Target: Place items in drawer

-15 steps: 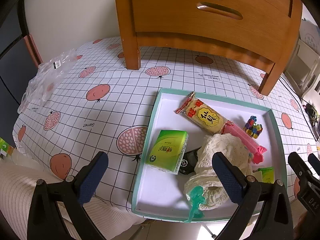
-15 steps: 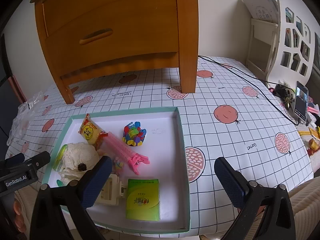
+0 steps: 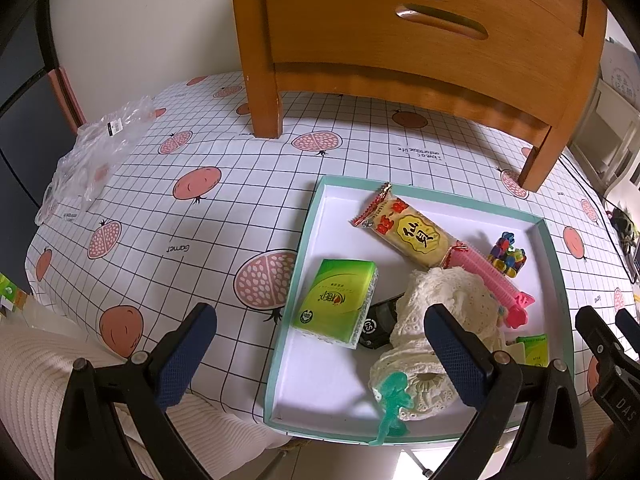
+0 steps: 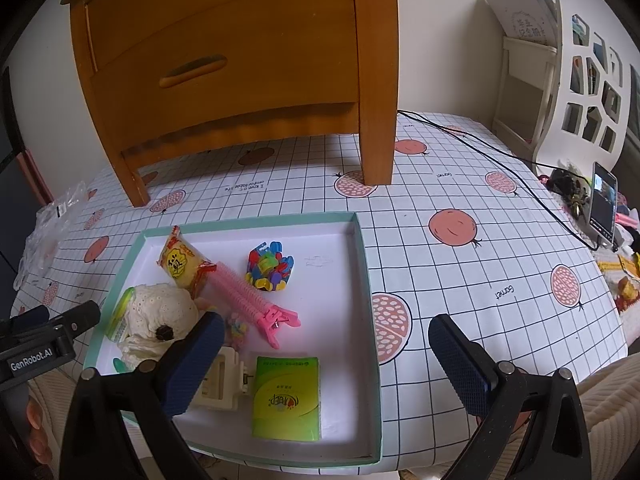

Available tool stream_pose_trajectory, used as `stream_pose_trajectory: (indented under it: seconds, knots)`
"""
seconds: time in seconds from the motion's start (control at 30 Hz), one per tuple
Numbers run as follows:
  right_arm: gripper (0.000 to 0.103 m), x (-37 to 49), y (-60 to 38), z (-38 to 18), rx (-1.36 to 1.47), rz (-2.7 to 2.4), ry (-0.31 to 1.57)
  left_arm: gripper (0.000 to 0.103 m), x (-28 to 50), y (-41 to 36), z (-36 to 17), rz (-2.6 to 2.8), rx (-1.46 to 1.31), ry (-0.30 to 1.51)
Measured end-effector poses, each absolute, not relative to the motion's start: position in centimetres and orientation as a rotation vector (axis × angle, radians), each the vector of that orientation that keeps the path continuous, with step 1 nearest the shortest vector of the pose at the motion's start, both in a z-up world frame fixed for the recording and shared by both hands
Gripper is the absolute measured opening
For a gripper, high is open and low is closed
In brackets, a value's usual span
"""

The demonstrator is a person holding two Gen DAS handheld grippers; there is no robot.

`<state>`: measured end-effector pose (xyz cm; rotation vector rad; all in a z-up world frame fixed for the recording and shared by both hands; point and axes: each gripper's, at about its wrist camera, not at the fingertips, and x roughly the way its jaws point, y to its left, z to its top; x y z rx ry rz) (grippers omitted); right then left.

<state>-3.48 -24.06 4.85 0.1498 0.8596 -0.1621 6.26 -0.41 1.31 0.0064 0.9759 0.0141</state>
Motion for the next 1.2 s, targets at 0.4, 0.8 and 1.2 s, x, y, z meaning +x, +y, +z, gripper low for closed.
stream_pose_trajectory:
  seconds: [0.4,0.8,1.2]
  knots:
    - [0.103,-3.5,-24.1,4.9,0.148,-0.162,0.862,0.103,7.2,-0.3,1.1,0.013,0.004,0.982]
    - [0.103,-3.4,-24.0,4.8,0.149,-0.162,0.863,0.103,7.2,0.0,1.2,0.024,-0.01,0.985]
    - [0.103,-2.5,-25.4,7.6,0.212,-0.15,0.808,0.103,9.7,0.9,4.9,0.015,-0.036,0.923]
